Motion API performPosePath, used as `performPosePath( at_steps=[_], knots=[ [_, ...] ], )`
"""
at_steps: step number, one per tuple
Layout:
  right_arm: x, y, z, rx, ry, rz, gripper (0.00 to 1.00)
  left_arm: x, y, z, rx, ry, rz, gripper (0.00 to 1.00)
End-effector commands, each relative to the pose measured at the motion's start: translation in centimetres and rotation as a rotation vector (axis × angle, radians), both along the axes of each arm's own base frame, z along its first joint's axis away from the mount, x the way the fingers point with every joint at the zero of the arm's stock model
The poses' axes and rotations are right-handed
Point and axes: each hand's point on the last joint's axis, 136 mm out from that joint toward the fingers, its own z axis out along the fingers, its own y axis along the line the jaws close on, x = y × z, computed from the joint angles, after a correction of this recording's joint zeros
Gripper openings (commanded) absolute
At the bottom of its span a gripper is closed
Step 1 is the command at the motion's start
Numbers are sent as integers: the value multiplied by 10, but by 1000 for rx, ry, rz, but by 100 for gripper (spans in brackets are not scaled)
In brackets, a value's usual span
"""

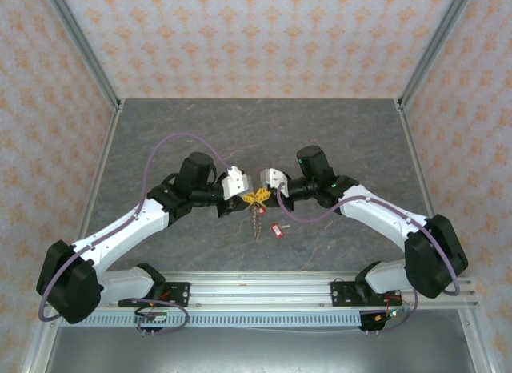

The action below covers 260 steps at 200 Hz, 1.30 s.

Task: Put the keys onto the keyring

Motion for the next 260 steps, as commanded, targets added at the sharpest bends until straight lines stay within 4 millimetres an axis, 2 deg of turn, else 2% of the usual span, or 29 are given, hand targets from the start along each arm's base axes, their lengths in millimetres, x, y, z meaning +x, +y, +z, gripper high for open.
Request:
performPosePath(
  at_steps=[1,14,27,46,84,128,158,166,171,205,227,239,260],
  knots=[
    [-4,7,26,80,-59,48,0,-4,-3,4,10,-10,-29,19],
    [-4,7,26,79,-59,48,0,-4,-3,4,11,-11,-31,16],
    [-4,7,26,81,-57,49,0,-4,-3,6,8,-11,-34,7],
    [-4,7,26,81,-56,49,0,-4,-4,6,12,-7,-40,0],
    [-1,3,21,60,-79,6,2,-5,-5,4,12,2,-47,0],
    [2,-8,7,25,-87,-79,19,0,-7,12,-42,-18,-13,0],
    [2,-18,8,31,-98,-154,28,2,-6,16,-67,-36,12,0],
    [2,-20,2,19,-86,-173,29,3,-6,17,-74,-41,20,0],
    [1,-24,11,38,-107,-188,29,3,-6,18,-78,-43,23,0],
    [30,-45,25,93,-55,-487,29,5,-5,22,-119,-48,54,0],
    [61,-74,31,150,101,-821,25,6,0,21,-135,-49,93,0],
    [70,-91,25,169,197,-971,20,6,3,21,-143,-53,119,0],
    [73,-109,0,146,388,-1151,17,4,10,18,-152,-55,157,0]
  ],
)
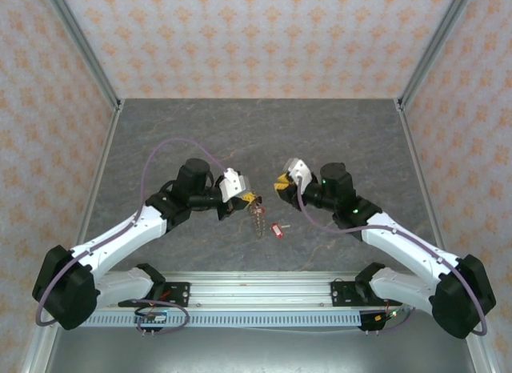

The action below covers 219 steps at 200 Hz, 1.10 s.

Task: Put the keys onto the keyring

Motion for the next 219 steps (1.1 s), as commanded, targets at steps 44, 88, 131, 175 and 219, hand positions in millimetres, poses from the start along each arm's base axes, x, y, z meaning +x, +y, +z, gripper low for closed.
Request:
performPosePath(
  at_steps=[44,88,131,175,219],
  knots=[
    [-9,-22,-73,80,578,-333,16,6,17,22,-80,-90,135,0],
    [-45,17,-115,25,832,-243,13,4,23,25,-75,-105,162,0],
    [-68,45,-140,-43,946,-196,13,4,27,28,-73,-120,178,0],
    [-72,44,-161,-104,995,-237,13,4,28,28,-63,-119,178,0],
    [-63,19,-175,-184,936,-358,15,4,29,28,-62,-119,179,0]
  ],
)
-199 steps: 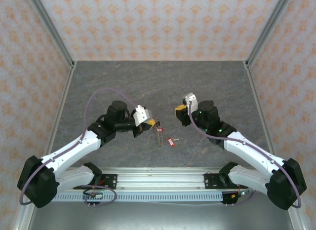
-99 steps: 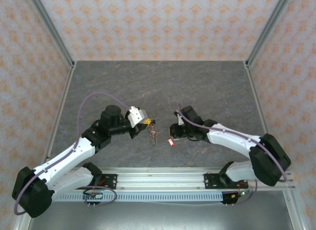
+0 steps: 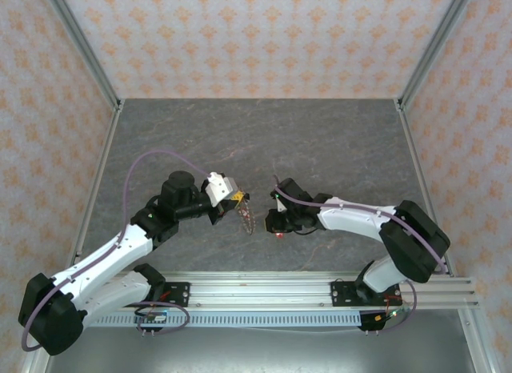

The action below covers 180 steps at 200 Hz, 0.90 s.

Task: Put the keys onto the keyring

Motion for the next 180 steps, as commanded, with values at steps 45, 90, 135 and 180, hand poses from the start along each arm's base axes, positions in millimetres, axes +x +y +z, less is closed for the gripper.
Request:
performPosePath(
  at_steps=[45,90,135,180],
  knots=[
    [13,-27,-15,-143,-38,-86,15,5,2,16,-20,-52,17,0],
    [19,-48,-23,-230,-43,-134,14,6,1,16,-16,-50,11,0],
    [25,-68,-25,-281,-40,-185,14,6,1,15,-15,-46,11,0],
    [36,-63,6,-211,-104,-218,19,6,2,15,-14,-48,15,0]
  ],
)
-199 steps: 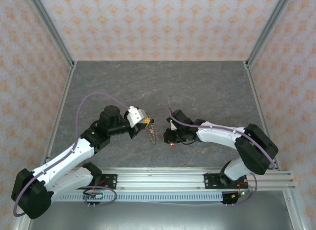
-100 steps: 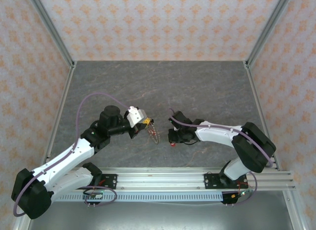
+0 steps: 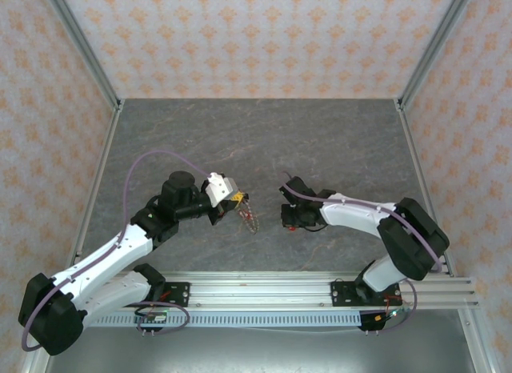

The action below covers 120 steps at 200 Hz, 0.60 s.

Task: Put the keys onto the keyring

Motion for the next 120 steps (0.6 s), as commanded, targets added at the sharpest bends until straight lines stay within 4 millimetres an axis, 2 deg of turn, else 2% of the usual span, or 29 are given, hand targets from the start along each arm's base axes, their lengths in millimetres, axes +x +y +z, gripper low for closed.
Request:
performPosePath(
  at_steps=[1,18,45,120],
  knots=[
    [6,-6,22,1,-46,-42,19,6,1,17,-19,-55,15,0],
    [8,-3,31,32,-58,-62,22,6,1,17,-16,-57,15,0],
    [5,7,34,88,-21,-81,27,7,1,17,-15,-55,14,0],
    [6,14,13,0,77,-96,29,6,2,17,-13,-56,16,0]
  ],
)
